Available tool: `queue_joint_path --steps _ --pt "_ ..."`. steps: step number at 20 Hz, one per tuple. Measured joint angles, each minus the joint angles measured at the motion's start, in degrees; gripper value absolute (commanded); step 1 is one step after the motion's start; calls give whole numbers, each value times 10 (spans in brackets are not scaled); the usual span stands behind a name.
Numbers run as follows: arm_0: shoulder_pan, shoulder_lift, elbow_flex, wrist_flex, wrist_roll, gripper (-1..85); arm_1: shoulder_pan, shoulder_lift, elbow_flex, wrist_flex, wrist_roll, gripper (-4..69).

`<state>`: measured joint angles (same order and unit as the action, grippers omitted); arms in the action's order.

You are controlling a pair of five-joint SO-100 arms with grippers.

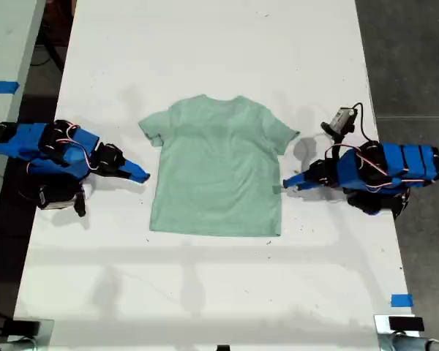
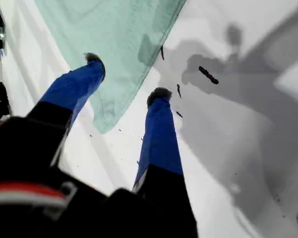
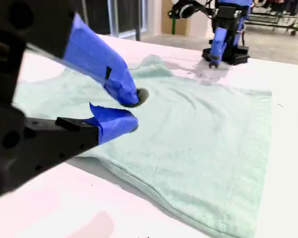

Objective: Fold t shirt

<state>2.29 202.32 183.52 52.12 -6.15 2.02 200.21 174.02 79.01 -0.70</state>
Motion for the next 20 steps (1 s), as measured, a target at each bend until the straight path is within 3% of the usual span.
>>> queue_joint_path --steps 2,3,5,7,9,11,13,17,20 --pt "4 0 0 4 0 8 1 0 0 0 -115 203" --pt "0 0 0 4 0 -1 -1 0 0 0 -134 203" --pt "-28 0 0 4 0 1 -5 0 0 0 -101 177" --pt "-43 0 0 4 0 2 -17 0 0 0 -116 86" --pt "-40 0 0 4 0 0 -15 0 0 -1 -69 86" --pt "-40 0 0 4 -6 18 -13 -2 -10 -10 -65 145" --pt "-39 0 0 4 -11 37 12 -94 -105 34 -67 250" --pt "-39 0 0 4 -15 55 98 -470 -418 113 -115 289" --pt "-38 1 0 4 -15 57 228 -673 -504 75 -204 331"
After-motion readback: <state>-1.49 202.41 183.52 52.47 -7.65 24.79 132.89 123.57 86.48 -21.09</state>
